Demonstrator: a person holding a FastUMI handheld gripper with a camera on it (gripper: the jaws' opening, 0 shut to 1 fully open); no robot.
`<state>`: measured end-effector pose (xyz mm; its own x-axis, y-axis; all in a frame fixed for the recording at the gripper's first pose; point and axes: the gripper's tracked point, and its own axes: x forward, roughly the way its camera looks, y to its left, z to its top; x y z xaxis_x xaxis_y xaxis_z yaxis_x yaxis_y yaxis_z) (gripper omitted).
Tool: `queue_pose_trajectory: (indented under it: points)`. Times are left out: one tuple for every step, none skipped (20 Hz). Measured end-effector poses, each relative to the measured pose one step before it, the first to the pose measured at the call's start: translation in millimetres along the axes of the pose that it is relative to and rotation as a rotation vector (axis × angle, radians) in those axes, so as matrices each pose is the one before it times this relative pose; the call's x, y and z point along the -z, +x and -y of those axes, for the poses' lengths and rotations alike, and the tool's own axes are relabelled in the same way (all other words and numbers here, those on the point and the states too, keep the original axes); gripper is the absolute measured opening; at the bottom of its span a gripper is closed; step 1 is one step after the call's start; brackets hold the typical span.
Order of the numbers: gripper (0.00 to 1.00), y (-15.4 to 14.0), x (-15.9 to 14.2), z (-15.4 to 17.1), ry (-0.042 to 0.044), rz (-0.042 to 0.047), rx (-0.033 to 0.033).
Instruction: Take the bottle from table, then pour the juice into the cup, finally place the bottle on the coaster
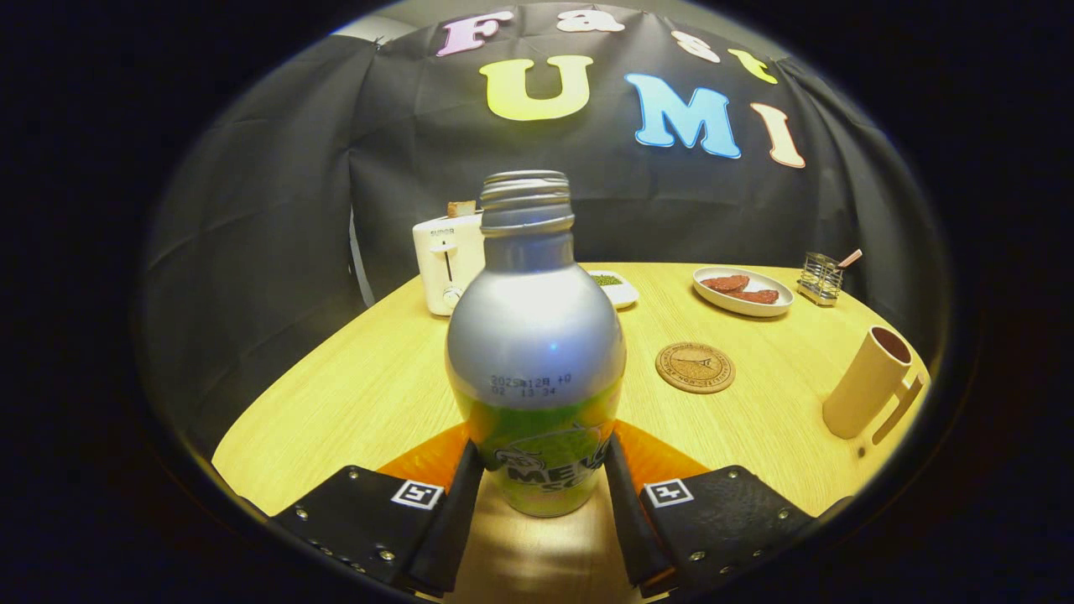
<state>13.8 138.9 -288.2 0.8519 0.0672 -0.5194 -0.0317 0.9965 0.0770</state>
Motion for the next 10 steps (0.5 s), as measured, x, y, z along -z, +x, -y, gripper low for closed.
queue_pose_trajectory:
  points:
    - [0.72,-2.31,-3.06,2.47,0.01908,0.00196,0.00669]
    - [0.72,-1.27,-6.48,1.66,0.0211,0.00875,0.00232]
    - [0.72,-2.09,-8.25,0.84,0.02504,0.0137,0.00087]
    - [0.72,-1.46,-5.91,2.39,0.02752,0.0091,-0.00444]
    - [0.72,-2.46,-7.9,2.28,0.02468,0.01383,0.00295]
    - [0.72,-2.41,-7.21,2.8,0.02618,0.01197,-0.00206]
    - [0.72,-1.67,-4.94,4.44,0.02527,0.0065,0.00544]
    - [0.72,-2.18,-6.49,2.58,0.02495,0.00658,-0.00349]
    - [0.72,-1.41,-4.03,3.42,0.02855,0.00185,0.00153]
    - [0.72,-1.07,-6.34,3.32,0.02198,0.00823,0.00069]
